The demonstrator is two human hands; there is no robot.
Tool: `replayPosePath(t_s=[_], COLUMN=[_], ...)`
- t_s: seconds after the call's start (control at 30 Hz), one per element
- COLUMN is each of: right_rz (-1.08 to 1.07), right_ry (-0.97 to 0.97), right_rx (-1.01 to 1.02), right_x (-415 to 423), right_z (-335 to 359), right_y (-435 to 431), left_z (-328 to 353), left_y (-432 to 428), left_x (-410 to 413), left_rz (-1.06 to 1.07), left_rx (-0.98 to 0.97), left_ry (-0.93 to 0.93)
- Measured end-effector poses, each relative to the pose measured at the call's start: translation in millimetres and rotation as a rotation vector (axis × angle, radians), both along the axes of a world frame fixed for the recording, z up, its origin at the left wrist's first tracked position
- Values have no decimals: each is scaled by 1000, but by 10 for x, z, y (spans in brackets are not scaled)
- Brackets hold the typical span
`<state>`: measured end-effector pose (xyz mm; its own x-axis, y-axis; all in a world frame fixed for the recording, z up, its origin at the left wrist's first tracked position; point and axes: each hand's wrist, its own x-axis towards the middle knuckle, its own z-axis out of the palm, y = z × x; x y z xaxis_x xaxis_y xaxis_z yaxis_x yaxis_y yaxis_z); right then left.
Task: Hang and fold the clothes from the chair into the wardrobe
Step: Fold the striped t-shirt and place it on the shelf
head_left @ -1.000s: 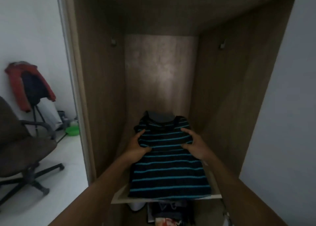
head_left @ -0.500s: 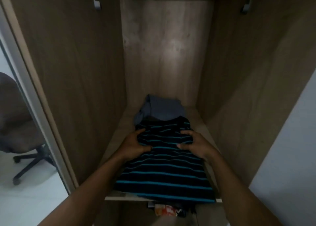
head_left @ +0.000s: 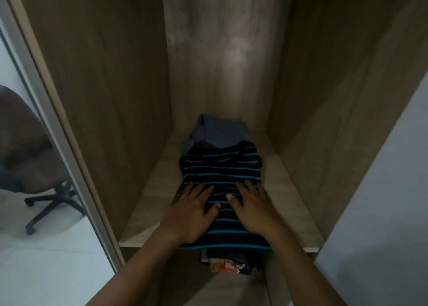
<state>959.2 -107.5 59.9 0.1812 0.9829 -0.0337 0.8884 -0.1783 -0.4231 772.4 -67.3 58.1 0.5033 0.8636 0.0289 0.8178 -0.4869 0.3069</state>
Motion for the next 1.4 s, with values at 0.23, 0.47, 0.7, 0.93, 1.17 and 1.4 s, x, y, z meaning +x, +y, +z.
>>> replayPosePath(t_s=[0.23,0.47,0.7,0.93,1.17,1.4], right_rz=[-62,-34,38,31,-9,-66], right_ry=[-13,-134,2,-21,-174,-400], right_rx=[226,216,171,326,641,1012], right_x=[-50,-92,-373,-678,-604,-314], right_z=[-115,56,321,820,2020,2993], right_y=[-120,-239,-1052,-2152,-3221,-4595], left_z=[-106,29,305,643,1603,2439], left_y=[-62,-188,-920,-1860,-2803,-4095], left_x=[-29,-166,-768,-1024,-784,-210], left_rz=[24,60,-60,-123,-187,-306], left_rx=[92,78,-10,136,306,460], left_ry=[-50,-97,-100,-212,-240,-346])
